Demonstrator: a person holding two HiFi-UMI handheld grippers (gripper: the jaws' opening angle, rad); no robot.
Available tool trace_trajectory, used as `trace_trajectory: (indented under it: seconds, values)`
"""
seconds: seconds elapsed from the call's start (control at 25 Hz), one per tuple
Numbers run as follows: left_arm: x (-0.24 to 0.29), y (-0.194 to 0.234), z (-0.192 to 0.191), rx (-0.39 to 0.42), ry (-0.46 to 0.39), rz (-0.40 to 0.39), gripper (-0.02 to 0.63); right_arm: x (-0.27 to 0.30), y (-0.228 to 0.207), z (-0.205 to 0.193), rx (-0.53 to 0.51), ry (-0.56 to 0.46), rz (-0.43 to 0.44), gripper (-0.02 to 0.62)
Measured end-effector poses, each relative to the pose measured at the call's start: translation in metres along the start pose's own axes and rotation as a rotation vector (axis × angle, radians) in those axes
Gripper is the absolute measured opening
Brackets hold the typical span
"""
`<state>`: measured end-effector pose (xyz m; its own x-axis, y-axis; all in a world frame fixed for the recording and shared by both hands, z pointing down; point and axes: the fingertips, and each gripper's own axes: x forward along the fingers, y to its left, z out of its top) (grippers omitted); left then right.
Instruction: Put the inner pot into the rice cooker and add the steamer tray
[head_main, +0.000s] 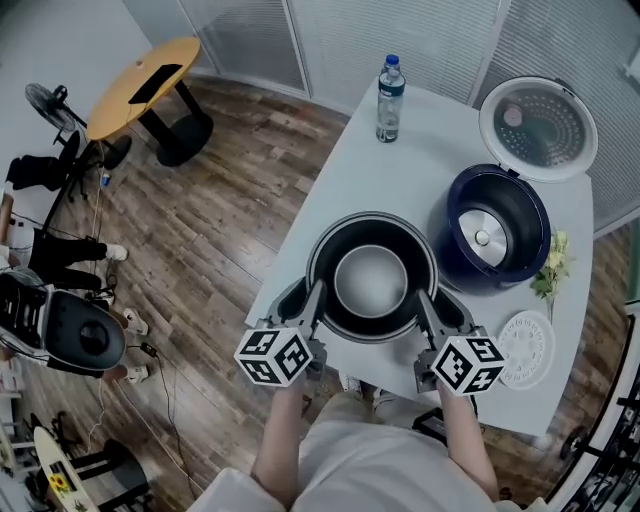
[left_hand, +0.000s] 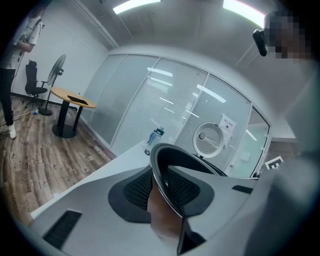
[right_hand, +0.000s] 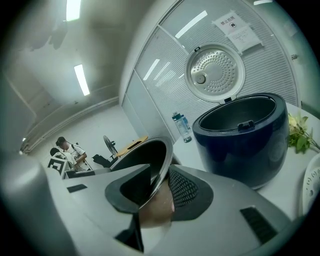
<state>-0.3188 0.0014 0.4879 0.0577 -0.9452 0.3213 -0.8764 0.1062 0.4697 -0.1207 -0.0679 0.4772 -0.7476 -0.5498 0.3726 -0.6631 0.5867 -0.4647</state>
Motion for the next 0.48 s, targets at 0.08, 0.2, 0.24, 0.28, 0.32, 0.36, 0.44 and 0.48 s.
trace_trajectory:
  seconds: [0.08,0.2,0.24,0.28,0.32,0.36,0.44,0.48]
  values:
    - [0.001,-0.003,0.006,0.003,-0.009,-0.007,0.098,-0.001,0.001,0.006,0.001,-0.011,-0.001,0.123]
    - [0.003,-0.009,0.014,0.010,-0.022,-0.019,0.097,-0.004,0.001,0.013,0.006,-0.026,-0.004,0.123]
    - [0.002,-0.012,0.017,0.012,-0.026,-0.023,0.097,-0.006,0.001,0.015,0.007,-0.031,-0.005,0.121]
    - [0.001,-0.014,0.019,0.013,-0.030,-0.028,0.097,-0.008,0.002,0.018,0.007,-0.037,-0.005,0.121]
    - [0.001,-0.016,0.021,0.014,-0.034,-0.033,0.097,-0.010,0.003,0.020,0.007,-0.043,-0.004,0.121]
    - [0.000,-0.018,0.024,0.014,-0.038,-0.037,0.097,-0.012,0.005,0.023,0.007,-0.051,-0.003,0.121]
    - [0.000,-0.022,0.028,0.016,-0.046,-0.045,0.097,-0.015,0.007,0.029,0.004,-0.067,0.001,0.121]
    - [0.001,-0.025,0.031,0.017,-0.051,-0.049,0.097,-0.017,0.007,0.033,0.002,-0.074,0.002,0.121]
